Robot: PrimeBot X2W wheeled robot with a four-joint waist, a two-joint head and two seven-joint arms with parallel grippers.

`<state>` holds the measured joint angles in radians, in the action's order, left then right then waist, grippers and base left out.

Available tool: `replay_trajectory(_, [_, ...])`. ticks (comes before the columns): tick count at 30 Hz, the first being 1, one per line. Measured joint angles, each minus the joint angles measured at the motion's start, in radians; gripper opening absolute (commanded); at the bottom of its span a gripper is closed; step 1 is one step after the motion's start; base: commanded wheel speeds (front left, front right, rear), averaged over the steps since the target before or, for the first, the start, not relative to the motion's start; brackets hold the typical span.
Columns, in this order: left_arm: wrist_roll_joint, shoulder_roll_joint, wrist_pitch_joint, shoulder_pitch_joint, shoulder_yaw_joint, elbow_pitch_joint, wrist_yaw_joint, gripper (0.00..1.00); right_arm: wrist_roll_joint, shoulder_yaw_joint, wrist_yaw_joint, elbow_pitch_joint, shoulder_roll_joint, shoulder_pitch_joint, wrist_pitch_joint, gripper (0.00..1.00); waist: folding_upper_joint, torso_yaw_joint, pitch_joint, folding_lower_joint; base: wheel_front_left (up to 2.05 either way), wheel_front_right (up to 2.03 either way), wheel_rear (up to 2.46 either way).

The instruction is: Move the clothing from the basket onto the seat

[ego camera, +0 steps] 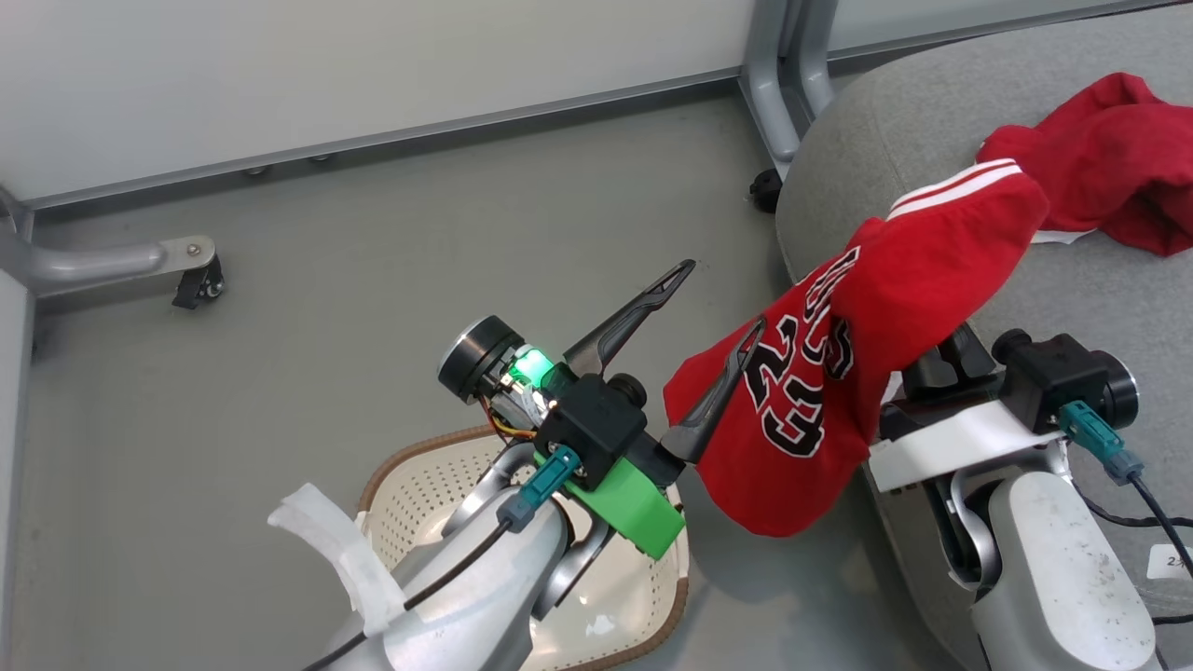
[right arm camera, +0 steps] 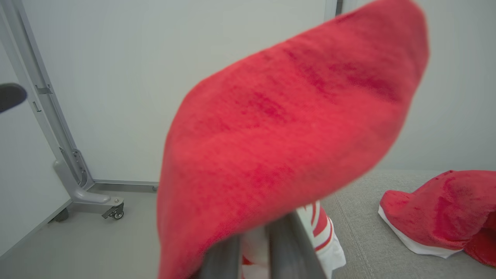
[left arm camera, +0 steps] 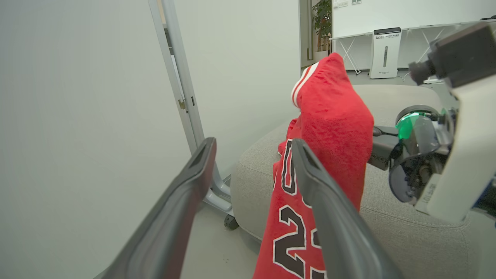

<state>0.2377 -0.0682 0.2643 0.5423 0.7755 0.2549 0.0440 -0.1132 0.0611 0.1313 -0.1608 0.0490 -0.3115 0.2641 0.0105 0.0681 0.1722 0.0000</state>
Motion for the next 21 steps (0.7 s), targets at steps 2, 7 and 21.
replay_trajectory(2, [-0.003, 0.0, 0.0, -0.001, -0.002, 0.001, 0.002, 1.0, 0.003, -0.013, 0.0, 0.012, 0.0, 0.005, 0.0, 0.0, 0.0, 0.017, 0.004, 0.0, 0.0, 0.0, 0.0])
replay_trajectory(7, [-0.012, 0.001, 0.0, -0.001, -0.008, 0.005, 0.01, 1.0, 0.01, -0.036, 0.0, 0.038, 0.0, 0.018, 0.0, 0.0, 0.0, 0.062, 0.013, 0.0, 0.0, 0.0, 0.0])
replay_trajectory(21, [-0.037, -0.002, 0.0, -0.008, -0.009, 0.024, 0.028, 1.0, 0.008, -0.116, 0.0, 0.103, 0.0, 0.088, 0.0, 0.0, 0.0, 0.198, 0.034, 0.0, 0.0, 0.0, 0.0])
